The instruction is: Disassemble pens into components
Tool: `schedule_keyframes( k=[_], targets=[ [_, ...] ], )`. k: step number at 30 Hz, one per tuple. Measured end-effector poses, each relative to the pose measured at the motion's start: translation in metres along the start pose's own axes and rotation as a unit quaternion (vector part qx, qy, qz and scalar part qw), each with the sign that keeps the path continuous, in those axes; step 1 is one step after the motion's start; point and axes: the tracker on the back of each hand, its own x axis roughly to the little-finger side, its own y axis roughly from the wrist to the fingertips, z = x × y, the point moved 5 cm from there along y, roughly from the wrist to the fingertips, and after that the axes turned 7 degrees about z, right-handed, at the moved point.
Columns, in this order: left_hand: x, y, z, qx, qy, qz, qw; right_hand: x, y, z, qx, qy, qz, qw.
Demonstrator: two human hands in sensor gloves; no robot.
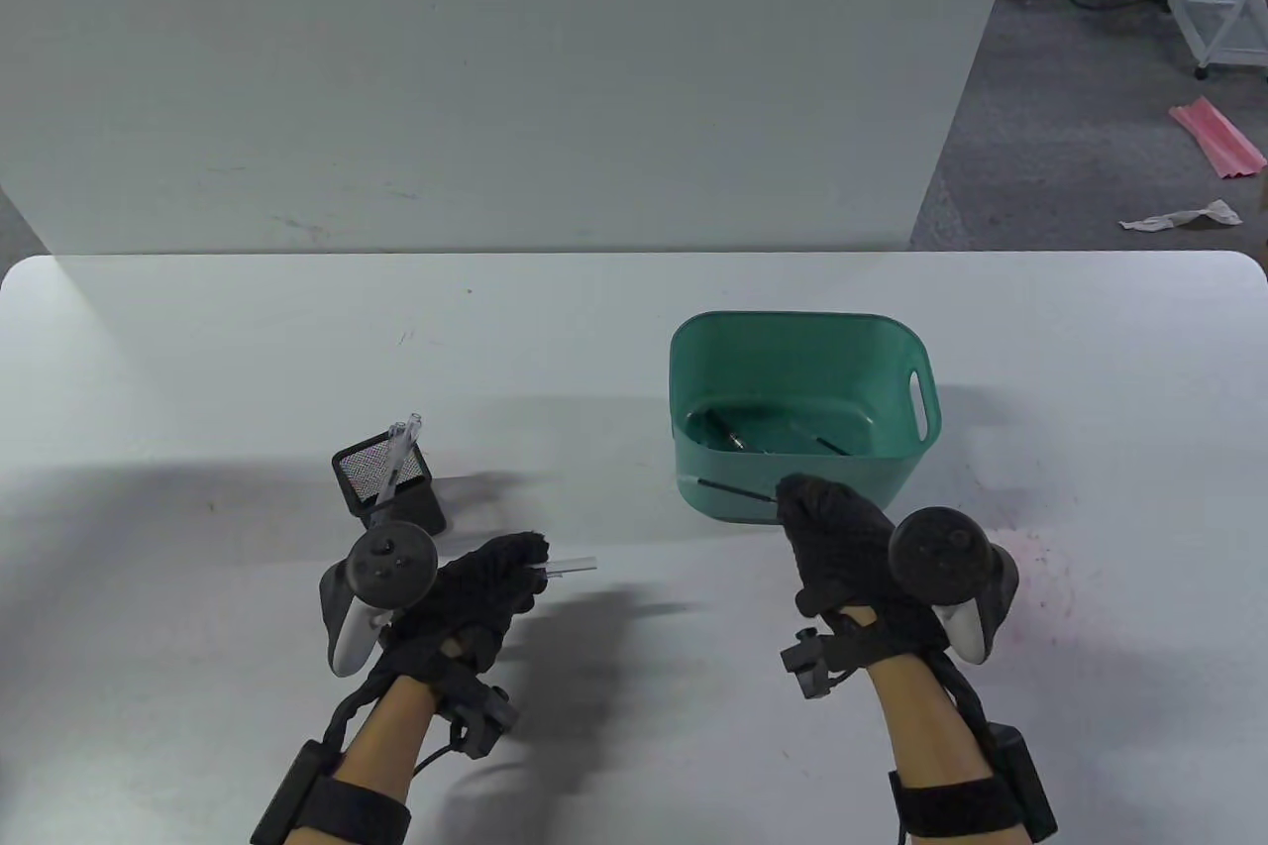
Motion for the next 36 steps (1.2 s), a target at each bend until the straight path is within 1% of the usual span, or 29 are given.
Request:
schedule_keyframes(
  k=[2,5,9,14,18,22,27,31,34,36],
  targets=[
    [-0.002,0.000,0.000,0.000,0.011,0.004,1.000,0.001,0.008,0.013,0.034,-0.024,-0.015,0.999],
    [-0.006,0.000,0.000,0.000,0.026,0.011,1.000,0.001,0.022,0.029,0.063,-0.082,-0.041,0.994],
    [-0.007,0.000,0.001,0.003,0.041,0.016,0.999,-0.001,0.040,0.034,0.070,-0.143,-0.071,0.985],
    [-0.008,0.000,0.000,0.004,0.041,0.016,0.999,-0.006,0.060,0.022,0.043,-0.199,-0.095,0.975],
    [-0.008,0.000,-0.002,0.001,0.040,0.019,0.999,-0.006,0.075,0.012,0.035,-0.248,-0.123,0.960],
    [-0.008,0.000,-0.003,-0.002,0.036,0.020,0.999,-0.005,0.085,0.001,0.022,-0.267,-0.144,0.953],
    [-0.008,-0.001,-0.005,-0.005,0.036,0.018,0.999,-0.002,0.091,-0.015,0.005,-0.273,-0.159,0.949],
    [-0.008,0.000,-0.005,-0.006,0.042,0.018,0.999,0.000,0.092,-0.020,0.000,-0.278,-0.161,0.947],
    [-0.009,0.000,-0.004,-0.004,0.045,0.019,0.999,0.000,0.091,-0.022,-0.010,-0.261,-0.153,0.953],
    [-0.009,0.000,-0.004,-0.004,0.048,0.020,0.999,-0.003,0.088,-0.022,-0.021,-0.244,-0.136,0.960]
  ],
)
